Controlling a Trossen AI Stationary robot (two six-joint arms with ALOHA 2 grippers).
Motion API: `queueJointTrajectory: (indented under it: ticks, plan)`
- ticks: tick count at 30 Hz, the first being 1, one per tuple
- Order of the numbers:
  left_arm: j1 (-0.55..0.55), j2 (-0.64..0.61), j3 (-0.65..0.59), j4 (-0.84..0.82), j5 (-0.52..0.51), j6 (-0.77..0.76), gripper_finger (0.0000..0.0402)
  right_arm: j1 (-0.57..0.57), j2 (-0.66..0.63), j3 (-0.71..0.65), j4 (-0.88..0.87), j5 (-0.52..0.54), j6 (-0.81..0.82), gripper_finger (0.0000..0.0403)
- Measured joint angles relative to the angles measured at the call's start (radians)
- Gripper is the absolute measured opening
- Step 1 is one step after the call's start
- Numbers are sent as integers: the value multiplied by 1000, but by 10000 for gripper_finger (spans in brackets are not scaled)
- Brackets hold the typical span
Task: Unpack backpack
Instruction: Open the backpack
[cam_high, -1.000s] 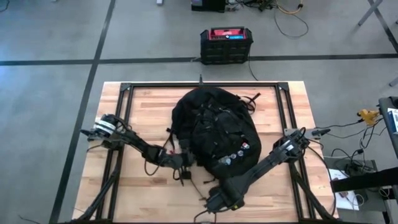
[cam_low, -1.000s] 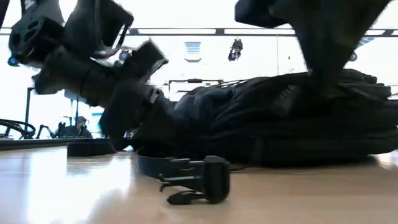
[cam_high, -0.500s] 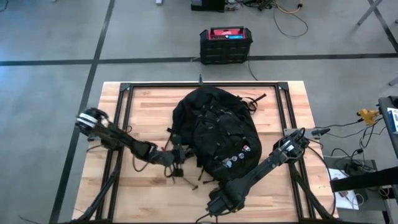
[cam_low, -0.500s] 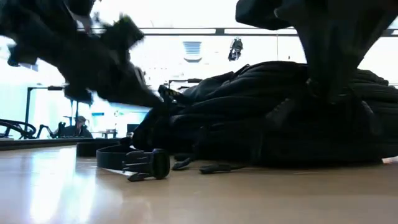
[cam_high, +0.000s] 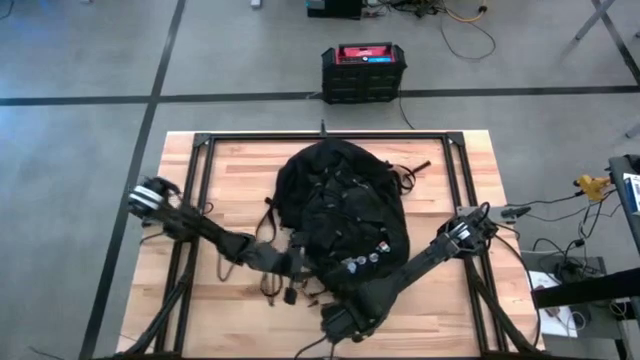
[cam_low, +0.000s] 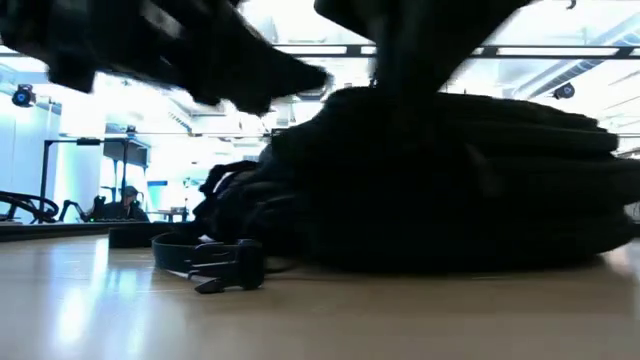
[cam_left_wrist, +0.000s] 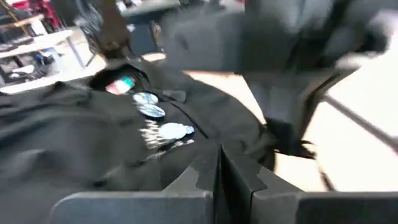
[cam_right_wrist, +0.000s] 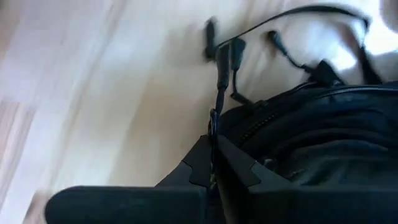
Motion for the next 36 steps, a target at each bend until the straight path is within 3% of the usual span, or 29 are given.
queueJointTrajectory:
  ticks: [7,13,17,25,31,36]
  plan:
    - [67,100,139,-381,-10,-39,0,-8,-1,1,18,-33,-54,0]
    - [84,109,89,-295,-54,-58,0,16,-2,3,-246,-62,51,0]
    - [85,109,68,-276,-71,-74,0,57,-6,1,-401,-156,171,1]
    - [84,101,54,-269,-66,-109,0,107,-31,-10,-466,-64,300,1]
    - [80,82,51,-282,-57,-116,0,109,-176,-115,-395,30,441,0]
    - [80,73,49,-294,-56,-116,0,111,-344,-333,-82,98,598,0]
